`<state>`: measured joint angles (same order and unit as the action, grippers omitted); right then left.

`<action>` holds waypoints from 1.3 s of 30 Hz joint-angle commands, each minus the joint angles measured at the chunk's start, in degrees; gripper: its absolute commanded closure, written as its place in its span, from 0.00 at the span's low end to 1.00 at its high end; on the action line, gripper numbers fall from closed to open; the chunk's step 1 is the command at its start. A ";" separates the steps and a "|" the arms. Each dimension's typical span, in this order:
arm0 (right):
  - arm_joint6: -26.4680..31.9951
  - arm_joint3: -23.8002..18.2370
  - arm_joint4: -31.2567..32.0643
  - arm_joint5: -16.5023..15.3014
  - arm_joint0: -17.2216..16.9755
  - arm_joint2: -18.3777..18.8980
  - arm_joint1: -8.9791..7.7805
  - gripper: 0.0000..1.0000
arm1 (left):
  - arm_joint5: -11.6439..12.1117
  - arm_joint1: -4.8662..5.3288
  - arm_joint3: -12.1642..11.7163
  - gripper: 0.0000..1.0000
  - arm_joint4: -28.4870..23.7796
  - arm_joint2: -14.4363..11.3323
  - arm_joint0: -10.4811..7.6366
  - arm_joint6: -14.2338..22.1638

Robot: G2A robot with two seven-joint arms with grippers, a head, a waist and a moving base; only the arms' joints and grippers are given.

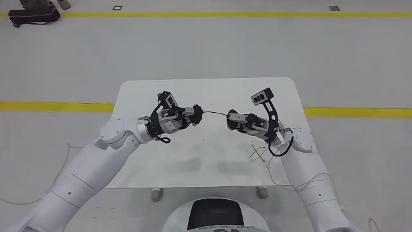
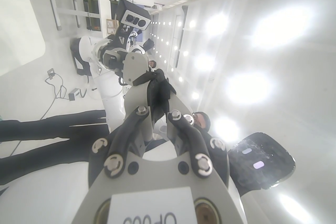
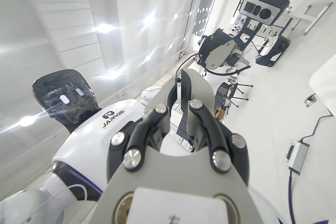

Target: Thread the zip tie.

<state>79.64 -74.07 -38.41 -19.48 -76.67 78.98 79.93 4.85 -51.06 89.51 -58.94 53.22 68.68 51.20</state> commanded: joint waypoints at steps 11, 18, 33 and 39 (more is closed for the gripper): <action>0.00 -0.07 -0.35 0.00 -0.12 0.04 -0.06 0.85 | -0.86 -0.51 0.26 1.00 1.02 0.82 0.61 0.15; 0.00 -0.09 -0.28 0.00 -0.23 -0.01 -0.08 1.00 | -1.24 -0.78 0.38 1.00 1.53 1.31 0.95 0.31; 0.00 -0.20 0.09 0.00 -0.62 0.67 -0.17 1.00 | -1.83 -1.20 0.38 0.00 3.70 2.51 1.78 -0.62; 0.00 -0.17 -0.51 0.00 -0.69 1.03 -0.56 1.00 | -1.70 -1.21 0.25 0.00 3.71 2.77 1.88 -0.67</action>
<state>79.64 -74.26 -38.75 -19.48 -77.36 79.99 79.45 3.16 -52.27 89.75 -55.22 56.00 70.57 50.52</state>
